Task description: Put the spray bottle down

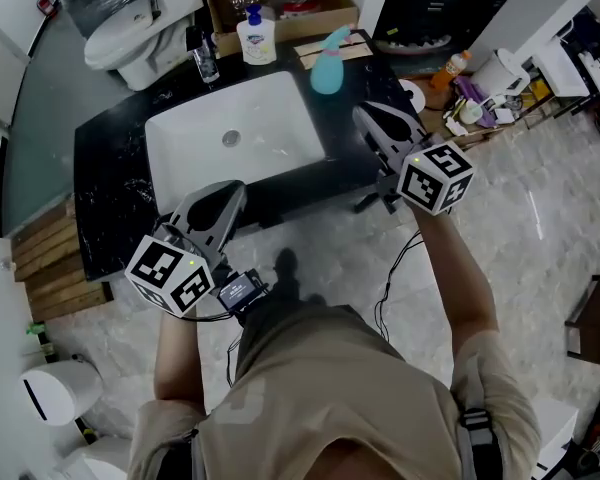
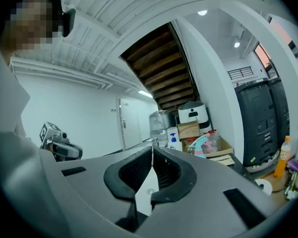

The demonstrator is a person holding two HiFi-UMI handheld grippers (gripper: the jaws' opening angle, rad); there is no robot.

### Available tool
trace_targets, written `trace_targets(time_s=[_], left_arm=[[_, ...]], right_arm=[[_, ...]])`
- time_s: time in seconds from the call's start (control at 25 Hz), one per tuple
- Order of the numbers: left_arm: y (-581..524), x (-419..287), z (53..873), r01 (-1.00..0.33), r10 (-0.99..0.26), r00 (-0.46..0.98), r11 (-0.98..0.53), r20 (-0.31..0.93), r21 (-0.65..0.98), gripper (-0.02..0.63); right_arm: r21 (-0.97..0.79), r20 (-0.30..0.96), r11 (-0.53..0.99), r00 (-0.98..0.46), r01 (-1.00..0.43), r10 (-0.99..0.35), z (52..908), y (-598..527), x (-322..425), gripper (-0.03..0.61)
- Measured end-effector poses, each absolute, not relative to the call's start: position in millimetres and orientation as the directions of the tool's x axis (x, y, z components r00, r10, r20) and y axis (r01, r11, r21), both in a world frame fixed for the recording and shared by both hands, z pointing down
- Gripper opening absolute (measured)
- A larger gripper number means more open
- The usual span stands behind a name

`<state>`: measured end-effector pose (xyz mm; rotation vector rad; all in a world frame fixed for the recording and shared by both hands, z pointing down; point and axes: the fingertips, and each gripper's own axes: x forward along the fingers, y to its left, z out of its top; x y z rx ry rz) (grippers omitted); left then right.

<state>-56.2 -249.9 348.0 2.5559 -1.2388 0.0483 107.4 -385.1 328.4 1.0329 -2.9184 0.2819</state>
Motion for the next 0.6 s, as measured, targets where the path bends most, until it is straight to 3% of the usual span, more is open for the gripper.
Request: trace_targets(time_s=[0.6], left_arm=[[-221.4, -33.7, 325.2, -0.787, -0.773, 0.617, -0.6, 0.146, 0.144, 0.009]], right_arm=[[-0.263, 0.057, 0.801, -0.837, -0.538, -0.544, 320.3, -319.9, 110.3, 0.023]])
